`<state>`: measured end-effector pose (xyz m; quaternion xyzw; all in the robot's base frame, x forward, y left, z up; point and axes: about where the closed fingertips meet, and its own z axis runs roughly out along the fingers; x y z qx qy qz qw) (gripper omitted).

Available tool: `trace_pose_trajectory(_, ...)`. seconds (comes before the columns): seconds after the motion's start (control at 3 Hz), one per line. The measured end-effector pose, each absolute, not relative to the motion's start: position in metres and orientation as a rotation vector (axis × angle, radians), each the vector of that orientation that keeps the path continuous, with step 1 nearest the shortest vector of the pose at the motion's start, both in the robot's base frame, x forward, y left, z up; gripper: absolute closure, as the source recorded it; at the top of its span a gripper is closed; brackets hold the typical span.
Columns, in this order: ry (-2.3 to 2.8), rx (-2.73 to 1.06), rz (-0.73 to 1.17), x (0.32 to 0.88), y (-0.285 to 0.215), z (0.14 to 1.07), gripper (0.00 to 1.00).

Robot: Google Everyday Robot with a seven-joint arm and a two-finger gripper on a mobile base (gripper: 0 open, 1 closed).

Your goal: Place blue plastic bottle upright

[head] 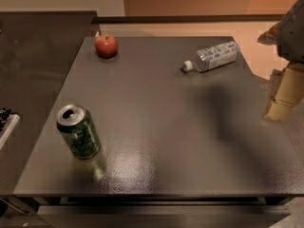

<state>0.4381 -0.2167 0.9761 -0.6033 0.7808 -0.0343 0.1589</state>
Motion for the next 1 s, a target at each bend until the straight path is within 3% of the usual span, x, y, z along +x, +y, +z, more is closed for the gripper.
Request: trace_pose_trajectory(1.0, 2.175, -1.786, -0.134, 0.45, -0.216, 0.982, 0.0)
